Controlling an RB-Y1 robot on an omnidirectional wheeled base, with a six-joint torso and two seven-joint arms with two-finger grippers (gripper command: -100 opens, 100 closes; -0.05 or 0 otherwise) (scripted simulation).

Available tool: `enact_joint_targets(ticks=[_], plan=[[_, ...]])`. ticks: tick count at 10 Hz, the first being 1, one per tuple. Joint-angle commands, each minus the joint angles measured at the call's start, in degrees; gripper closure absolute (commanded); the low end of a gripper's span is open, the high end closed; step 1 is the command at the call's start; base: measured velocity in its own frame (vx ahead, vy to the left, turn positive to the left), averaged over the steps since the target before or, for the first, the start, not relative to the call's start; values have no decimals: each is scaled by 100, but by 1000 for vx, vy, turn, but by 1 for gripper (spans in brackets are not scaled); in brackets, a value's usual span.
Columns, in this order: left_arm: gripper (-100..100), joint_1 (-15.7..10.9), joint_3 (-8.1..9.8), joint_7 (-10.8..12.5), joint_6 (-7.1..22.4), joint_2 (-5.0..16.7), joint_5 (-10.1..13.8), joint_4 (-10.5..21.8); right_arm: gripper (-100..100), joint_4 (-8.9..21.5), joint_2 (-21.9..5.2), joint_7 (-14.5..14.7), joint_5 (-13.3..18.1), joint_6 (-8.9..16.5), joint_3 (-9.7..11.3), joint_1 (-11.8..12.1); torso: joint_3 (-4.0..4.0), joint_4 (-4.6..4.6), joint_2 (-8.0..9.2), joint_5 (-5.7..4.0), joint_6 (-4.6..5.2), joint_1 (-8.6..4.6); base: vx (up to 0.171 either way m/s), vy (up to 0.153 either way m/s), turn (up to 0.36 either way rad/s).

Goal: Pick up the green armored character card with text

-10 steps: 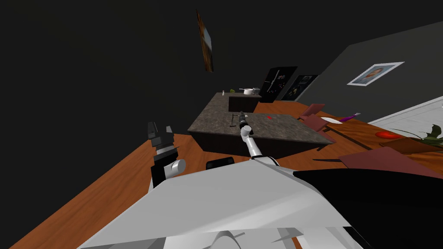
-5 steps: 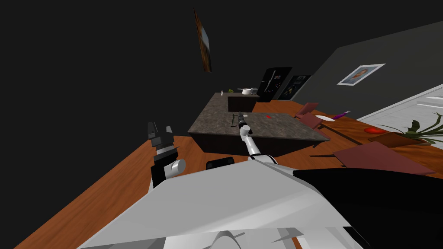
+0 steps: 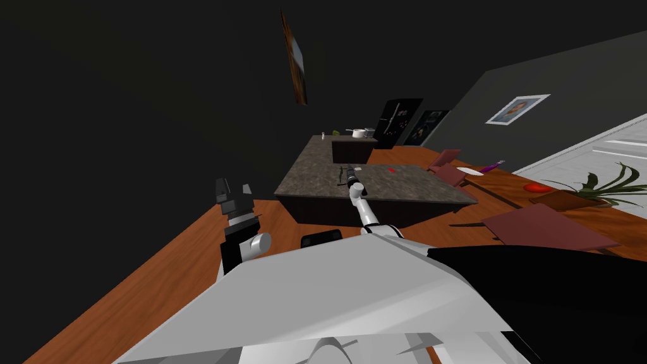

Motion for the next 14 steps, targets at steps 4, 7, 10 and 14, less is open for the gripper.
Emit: enact_joint_targets(ticks=[4, 7, 10, 14], plan=[[0, 0, 0, 0, 0, 0, 0, 0, -100, 135, -6, 231, -161, 32, -50, -180, 2, 1, 3, -1, 0, -8, 7, 13, -13], [0, 0, 0, 0, 0, 0, 0, 0, -100, 259, -42, 118, -30, 33, -74, -344, -2, 0, -3, -2, -1, -10, 15, 2, -4], [0, 0, 0, 0, 0, 0, 0, 0, -100, 263, -45, 154, -123, 30, -71, -345, 1, 0, 3, -2, 0, -10, 3, 0, 0], [0, 0, 0, 0, 0, 0, 0, 0, 100, 263, -45, 186, -134, 31, -71, -345, 3, 1, 4, -2, 0, -10, 0, 0, 0]])
